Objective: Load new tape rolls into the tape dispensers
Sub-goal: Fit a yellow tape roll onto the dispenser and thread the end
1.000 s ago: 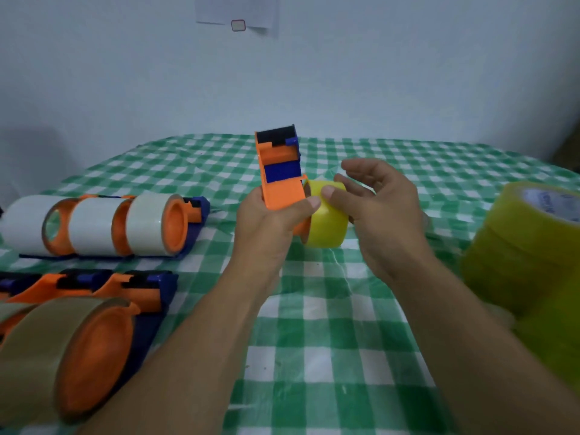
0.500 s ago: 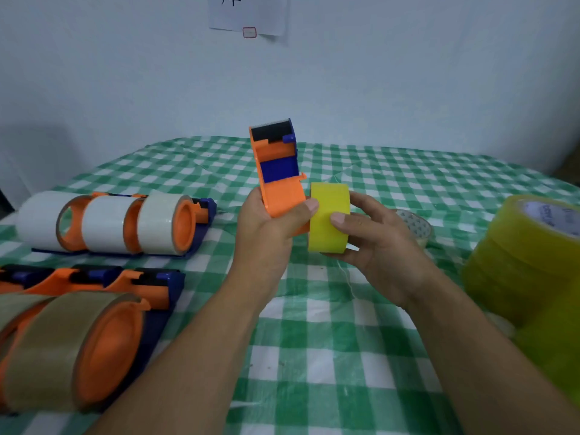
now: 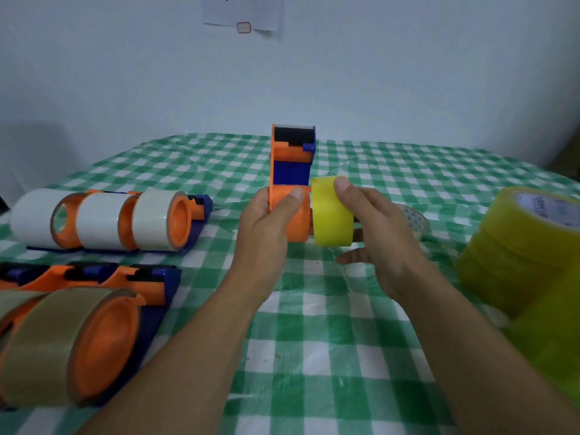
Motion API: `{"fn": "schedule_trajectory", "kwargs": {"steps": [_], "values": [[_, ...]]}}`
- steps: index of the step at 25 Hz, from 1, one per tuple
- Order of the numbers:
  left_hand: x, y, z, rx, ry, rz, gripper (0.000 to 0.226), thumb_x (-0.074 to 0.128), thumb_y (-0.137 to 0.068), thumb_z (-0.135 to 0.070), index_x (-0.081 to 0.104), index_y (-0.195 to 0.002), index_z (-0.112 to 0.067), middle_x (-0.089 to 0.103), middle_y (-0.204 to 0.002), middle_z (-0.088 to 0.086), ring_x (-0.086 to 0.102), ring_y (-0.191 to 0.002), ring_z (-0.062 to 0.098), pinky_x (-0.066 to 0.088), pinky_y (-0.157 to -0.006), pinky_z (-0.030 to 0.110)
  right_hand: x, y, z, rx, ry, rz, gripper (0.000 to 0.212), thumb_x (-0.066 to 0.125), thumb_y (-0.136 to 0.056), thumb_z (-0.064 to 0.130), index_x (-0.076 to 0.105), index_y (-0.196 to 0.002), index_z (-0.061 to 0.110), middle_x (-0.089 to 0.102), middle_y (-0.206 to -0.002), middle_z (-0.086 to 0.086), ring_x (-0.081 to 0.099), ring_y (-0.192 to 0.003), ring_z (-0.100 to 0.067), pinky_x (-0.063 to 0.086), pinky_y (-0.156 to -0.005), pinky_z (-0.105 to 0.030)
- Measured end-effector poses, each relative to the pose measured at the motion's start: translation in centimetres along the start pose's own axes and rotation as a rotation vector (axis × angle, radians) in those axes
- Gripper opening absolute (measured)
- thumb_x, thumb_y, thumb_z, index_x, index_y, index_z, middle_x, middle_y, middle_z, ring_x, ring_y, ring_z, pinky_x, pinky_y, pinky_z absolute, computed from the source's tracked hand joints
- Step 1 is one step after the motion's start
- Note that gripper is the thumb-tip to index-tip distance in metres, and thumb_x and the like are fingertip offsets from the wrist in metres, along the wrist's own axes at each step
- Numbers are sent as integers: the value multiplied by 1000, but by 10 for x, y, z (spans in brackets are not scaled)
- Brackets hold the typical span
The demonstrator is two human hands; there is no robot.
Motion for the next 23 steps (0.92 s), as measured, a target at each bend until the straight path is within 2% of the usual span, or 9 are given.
{"fn": "schedule_trajectory", "kwargs": {"steps": [2, 4, 8, 11, 14, 16, 20, 23], "values": [[1, 2, 0, 1, -1, 8, 22, 56, -100, -18, 68, -113, -4, 73, -101, 11, 69, -88, 17, 56, -74, 25, 1, 2, 2, 51, 3, 18, 72, 62, -69, 79, 62, -122, 30, 67, -117, -6, 73, -95, -29, 63, -64, -44], [2, 3, -1, 11, 0, 26, 23, 55, -100, -17, 66, -111, -1, 72, -98, 10, 69, -86, 16, 55, -72, 23, 1, 4, 5, 107, -15, 53, 63, 59, -74, 78, 66, -110, 27, 71, -105, -12, 76, -82, -32, 63, -64, -45], [4, 7, -1, -2, 28, 54, 26, 55, -100, -22, 65, -104, 1, 68, -97, 12, 65, -86, 19, 56, -74, 26, 1, 8, 9, 181, 1, 90, 61, 54, -79, 79, 66, -100, 23, 74, -88, -17, 75, -69, -32, 63, -66, -46], [5, 9, -2, -27, 55, 51, 22, 56, -99, -29, 64, -98, -9, 65, -98, 9, 63, -86, 18, 56, -74, 24, 1, 9, 8, 205, 10, 122, 60, 56, -81, 77, 66, -102, 22, 72, -92, -19, 74, -72, -32, 63, -67, -48], [5, 10, -1, -14, 48, 85, 37, 57, -99, -29, 62, -110, 5, 67, -104, 23, 65, -91, 25, 57, -80, 35, 3, 8, 9, 186, -3, 156, 51, 58, -83, 72, 68, -103, 26, 74, -99, -15, 76, -84, -32, 64, -67, -46], [7, 13, -2, -18, 66, 98, 40, 58, -97, -28, 61, -115, 9, 67, -108, 29, 66, -93, 28, 58, -80, 39, 6, 9, 10, 170, -19, 173, 48, 58, -85, 71, 70, -101, 27, 76, -92, -12, 77, -80, -28, 63, -64, -42], [9, 15, -2, -35, 71, 97, 46, 58, -93, -34, 62, -115, 6, 70, -106, 23, 68, -91, 28, 59, -76, 36, 10, 11, 8, 159, -39, 178, 46, 53, -88, 71, 71, -88, 29, 74, -69, -3, 72, -66, -23, 60, -60, -37], [10, 15, 2, -57, 52, 113, 54, 49, -94, -47, 66, -117, -2, 68, -111, 25, 69, -101, 35, 58, -85, 45, 12, 11, 4, 168, -68, 195, 43, 53, -89, 70, 71, -91, 30, 75, -70, -1, 74, -70, -23, 61, -61, -38]]}}
Point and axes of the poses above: each hand's wrist, its own y-axis away from the middle knuckle, its own x-axis out of the palm, z = x × y, the point moved 1 cm from there along -y, towards the middle knuckle
